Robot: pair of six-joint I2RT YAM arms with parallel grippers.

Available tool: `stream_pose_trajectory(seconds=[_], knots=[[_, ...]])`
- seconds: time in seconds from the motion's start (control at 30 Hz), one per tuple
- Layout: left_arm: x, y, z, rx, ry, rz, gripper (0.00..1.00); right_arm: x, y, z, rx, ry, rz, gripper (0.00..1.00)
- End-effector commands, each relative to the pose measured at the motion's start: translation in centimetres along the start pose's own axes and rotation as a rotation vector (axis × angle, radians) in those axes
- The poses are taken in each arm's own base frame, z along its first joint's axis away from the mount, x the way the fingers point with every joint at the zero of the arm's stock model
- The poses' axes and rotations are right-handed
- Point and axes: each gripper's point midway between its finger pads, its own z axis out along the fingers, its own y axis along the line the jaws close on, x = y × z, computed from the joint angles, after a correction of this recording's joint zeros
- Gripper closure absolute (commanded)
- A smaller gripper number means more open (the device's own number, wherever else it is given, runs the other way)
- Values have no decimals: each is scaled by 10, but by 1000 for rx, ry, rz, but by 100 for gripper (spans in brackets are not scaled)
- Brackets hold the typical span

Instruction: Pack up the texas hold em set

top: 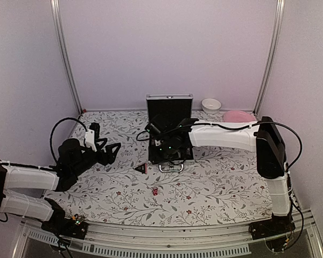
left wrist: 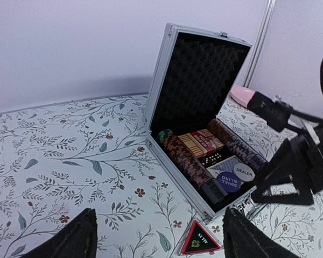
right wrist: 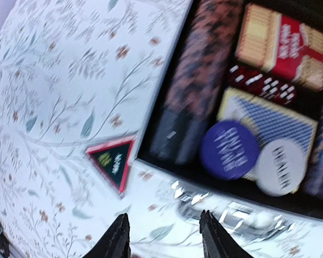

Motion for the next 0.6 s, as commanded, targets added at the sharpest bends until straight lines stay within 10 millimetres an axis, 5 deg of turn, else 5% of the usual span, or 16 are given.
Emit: stream_pose_trajectory(seconds=[0.0, 0.27, 0.57], knots=[[-6, 2, -5, -2, -26, -16, 20, 64, 34, 0, -3, 141, -26, 55], [-7, 2, -6, -3, -30, -19, 20, 120, 46, 13, 75, 246, -55, 54], [-8, 3, -8, -6, -34, -15, 20, 117, 43, 21, 121, 234, -82, 56]])
